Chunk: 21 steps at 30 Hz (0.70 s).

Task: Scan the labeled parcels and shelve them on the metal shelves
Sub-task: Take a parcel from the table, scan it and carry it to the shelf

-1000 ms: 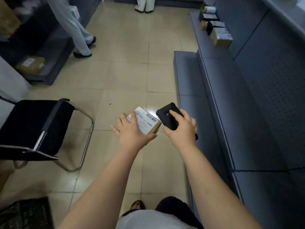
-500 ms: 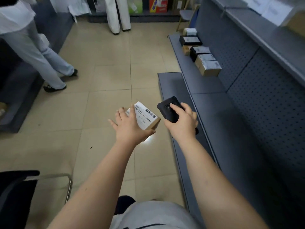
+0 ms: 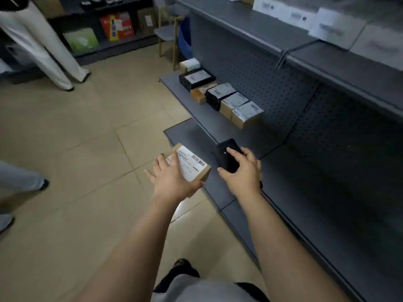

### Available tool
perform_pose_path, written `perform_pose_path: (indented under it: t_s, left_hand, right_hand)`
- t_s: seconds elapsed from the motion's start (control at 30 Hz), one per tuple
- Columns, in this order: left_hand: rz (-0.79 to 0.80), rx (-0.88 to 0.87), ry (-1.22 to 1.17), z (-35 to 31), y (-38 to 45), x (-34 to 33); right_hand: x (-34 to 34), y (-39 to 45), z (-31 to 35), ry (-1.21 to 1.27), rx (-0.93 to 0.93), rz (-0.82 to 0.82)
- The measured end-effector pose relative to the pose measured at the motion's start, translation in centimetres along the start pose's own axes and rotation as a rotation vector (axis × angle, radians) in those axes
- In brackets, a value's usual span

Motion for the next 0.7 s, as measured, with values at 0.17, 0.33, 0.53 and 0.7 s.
perform_pose_path:
  t_s: [0.17, 0.33, 0.53, 0.7]
  left_hand:
    - [0.099, -0.214, 0.052, -6.5, 8.3, -2.3]
    - [0.228, -0.423, 0.047, -12.8, 12.4, -7.3]
    - [0.424, -0.643, 0.169, -16.5, 16.1, -12.9]
    - [0.518, -0.824, 0.269, -19.2, 18.6, -16.8]
  right_hand:
    - [0.0, 4.9, -1.4, -0.069, -0.149, -0.101]
    - [0.2, 9.6, -4.8, -0.095, -0.262, -0.174]
    - [-0.9, 14.5, -9.7, -0.063, -0.44, -0.169]
    - [-1.3, 16.0, -12.1, -0.067, -0.578, -0.188]
Point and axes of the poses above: each hand's wrist, its own y-axis towards the middle knuckle, its own x-axis out of the back of the hand, z = x × y, the point moved 9 cm from there along y, towards the middle knuckle, and after that the axes turned 5 degrees about -z, right-handed, at the moved point
